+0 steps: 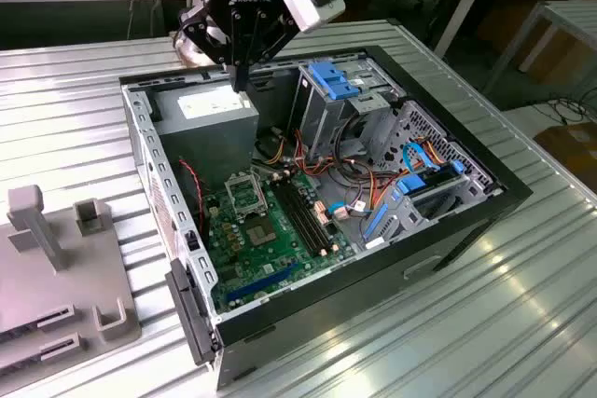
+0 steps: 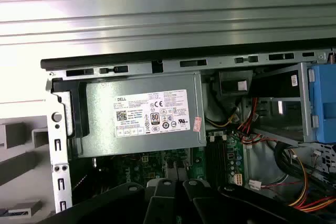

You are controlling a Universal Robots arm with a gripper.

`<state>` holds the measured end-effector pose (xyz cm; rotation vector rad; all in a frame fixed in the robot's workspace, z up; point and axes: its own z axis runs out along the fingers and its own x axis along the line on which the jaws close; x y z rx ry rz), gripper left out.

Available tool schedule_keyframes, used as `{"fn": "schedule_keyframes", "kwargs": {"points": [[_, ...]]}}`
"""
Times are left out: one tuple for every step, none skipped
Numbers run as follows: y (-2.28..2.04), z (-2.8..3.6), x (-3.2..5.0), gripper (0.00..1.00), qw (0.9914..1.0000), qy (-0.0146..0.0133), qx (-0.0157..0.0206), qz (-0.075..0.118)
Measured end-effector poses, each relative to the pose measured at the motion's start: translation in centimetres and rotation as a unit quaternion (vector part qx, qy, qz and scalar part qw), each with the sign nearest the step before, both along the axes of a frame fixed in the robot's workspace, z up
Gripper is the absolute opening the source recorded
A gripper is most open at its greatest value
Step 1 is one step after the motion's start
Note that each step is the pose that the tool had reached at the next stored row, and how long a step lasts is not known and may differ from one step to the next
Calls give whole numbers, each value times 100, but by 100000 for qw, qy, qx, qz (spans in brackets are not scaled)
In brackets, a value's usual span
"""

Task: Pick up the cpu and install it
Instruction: 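Reach for the cpu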

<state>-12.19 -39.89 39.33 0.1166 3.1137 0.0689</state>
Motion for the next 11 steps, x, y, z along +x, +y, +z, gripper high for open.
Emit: {"fn": "schedule_keyframes", "kwargs": {"points": [[0,0,0,11,100000,0,1,0],[0,0,0,11,100000,1,0,0],[0,0,0,11,100000,1,-1,-1],[0,0,0,11,100000,-1,1,-1],[0,0,0,11,100000,2,-2,10],[0,0,-3,11,100000,1,-1,-2],[0,0,-8,11,100000,1,-6,-9],[0,0,-11,11,100000,-1,-1,-4],[0,0,-16,11,100000,-2,1,1],[0,0,-18,11,100000,2,0,1],[0,0,-21,11,100000,0,-2,3]]}}
